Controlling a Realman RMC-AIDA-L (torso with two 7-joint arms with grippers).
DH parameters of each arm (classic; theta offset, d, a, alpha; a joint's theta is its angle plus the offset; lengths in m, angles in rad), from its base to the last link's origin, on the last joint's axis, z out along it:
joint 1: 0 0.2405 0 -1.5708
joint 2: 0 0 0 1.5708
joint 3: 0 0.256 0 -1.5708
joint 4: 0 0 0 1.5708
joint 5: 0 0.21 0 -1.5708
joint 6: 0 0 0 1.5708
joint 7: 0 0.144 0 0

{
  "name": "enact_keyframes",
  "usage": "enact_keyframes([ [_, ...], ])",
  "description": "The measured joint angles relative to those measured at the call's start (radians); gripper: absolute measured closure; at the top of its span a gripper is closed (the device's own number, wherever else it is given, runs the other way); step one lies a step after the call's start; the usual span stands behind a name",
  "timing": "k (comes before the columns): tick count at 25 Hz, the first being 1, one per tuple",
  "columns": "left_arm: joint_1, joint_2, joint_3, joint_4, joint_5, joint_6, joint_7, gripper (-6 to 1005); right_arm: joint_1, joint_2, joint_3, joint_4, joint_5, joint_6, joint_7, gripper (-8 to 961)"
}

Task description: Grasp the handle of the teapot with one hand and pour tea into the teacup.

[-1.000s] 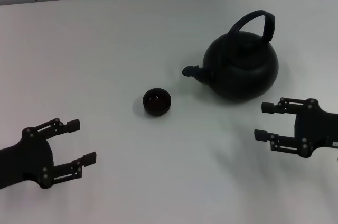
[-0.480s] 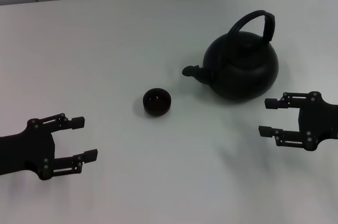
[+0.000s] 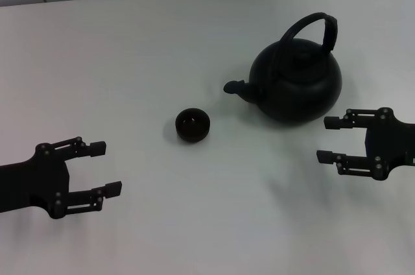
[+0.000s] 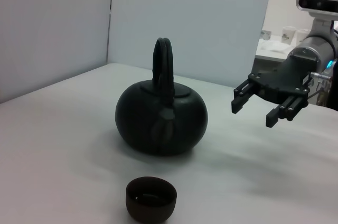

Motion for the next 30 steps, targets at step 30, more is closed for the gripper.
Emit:
enact_keyframes([
  [30,0.003,-0.010,0.000,0.000,-0.001,-0.003,-0.005,201,0.005,0.007,0.000,-0.004,0.000,0.007,-0.009,315],
])
